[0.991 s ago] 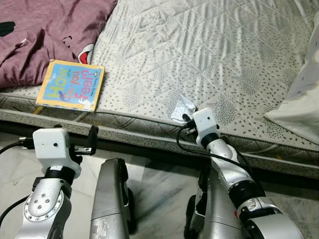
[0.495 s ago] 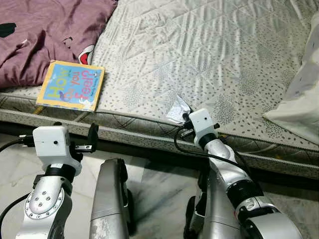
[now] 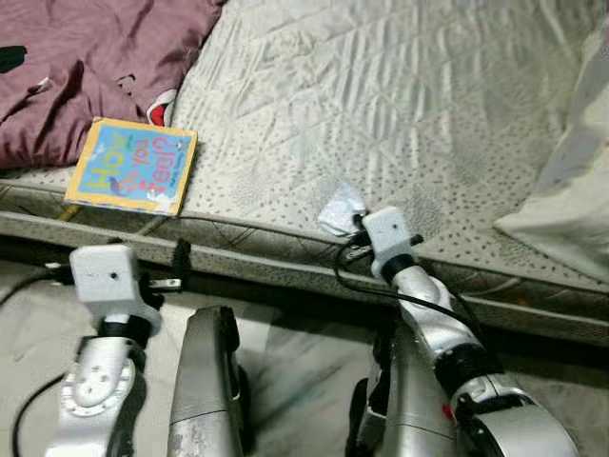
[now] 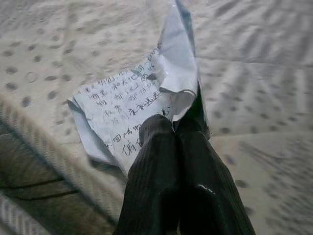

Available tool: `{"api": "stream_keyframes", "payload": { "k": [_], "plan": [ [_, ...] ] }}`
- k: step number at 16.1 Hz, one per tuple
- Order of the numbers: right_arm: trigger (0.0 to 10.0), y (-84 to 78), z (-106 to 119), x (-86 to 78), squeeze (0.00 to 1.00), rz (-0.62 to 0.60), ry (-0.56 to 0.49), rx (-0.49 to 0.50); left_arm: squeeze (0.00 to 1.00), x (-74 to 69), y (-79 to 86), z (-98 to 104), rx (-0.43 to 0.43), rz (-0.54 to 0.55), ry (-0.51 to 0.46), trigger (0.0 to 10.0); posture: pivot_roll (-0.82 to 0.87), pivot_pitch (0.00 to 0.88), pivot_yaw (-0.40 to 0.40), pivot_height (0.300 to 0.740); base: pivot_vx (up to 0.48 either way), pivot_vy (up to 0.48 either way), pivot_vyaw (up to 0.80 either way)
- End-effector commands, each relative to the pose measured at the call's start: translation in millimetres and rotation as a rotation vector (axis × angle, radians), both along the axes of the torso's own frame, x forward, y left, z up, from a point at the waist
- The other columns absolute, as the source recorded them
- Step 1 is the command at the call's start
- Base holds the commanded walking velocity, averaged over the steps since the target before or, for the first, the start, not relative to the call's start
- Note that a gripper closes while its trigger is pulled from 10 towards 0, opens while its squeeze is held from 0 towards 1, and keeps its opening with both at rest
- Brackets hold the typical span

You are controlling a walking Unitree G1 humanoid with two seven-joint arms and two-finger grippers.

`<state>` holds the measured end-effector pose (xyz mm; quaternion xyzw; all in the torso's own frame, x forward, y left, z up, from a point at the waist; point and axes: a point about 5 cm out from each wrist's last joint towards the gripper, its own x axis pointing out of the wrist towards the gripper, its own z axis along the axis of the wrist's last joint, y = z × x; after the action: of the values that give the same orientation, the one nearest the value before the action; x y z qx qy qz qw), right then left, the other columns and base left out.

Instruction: Clean up the room

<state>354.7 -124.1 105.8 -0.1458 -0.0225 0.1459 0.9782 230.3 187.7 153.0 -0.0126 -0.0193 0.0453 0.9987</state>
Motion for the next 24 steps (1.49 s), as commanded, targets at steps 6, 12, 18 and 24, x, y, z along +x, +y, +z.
{"api": "stream_keyframes", "payload": {
  "k": [6,12,18,24],
  "plan": [
    [0.0,-19.7,1.2,-38.7,0.00,-0.112,-0.019,0.344,0.00,10.3,-6.0,-14.8,-0.050,0.015,0.007,10.0,0.02,0.161,-0.032,0.546,0.000,0.000,0.00],
    [10.0,-23.3,6.0,-67.2,0.00,-0.189,-0.033,0.456,0.00,22.2,-9.2,-20.9,-0.060,0.007,-0.006,10.0,-0.02,0.104,-0.008,0.546,0.000,0.000,0.00],
    [10.0,-28.3,26.6,-63.1,0.00,-0.198,-0.034,0.446,0.00,33.9,-13.9,-23.8,-0.082,0.014,-0.038,10.0,-0.04,0.063,-0.028,0.565,0.000,0.000,0.00],
    [10.0,-32.2,33.0,-57.6,0.00,-0.210,-0.030,0.423,0.00,36.6,-16.8,-25.9,-0.093,0.013,-0.045,10.0,-0.05,0.058,-0.033,0.635,0.000,0.000,0.00]
  ]
}}
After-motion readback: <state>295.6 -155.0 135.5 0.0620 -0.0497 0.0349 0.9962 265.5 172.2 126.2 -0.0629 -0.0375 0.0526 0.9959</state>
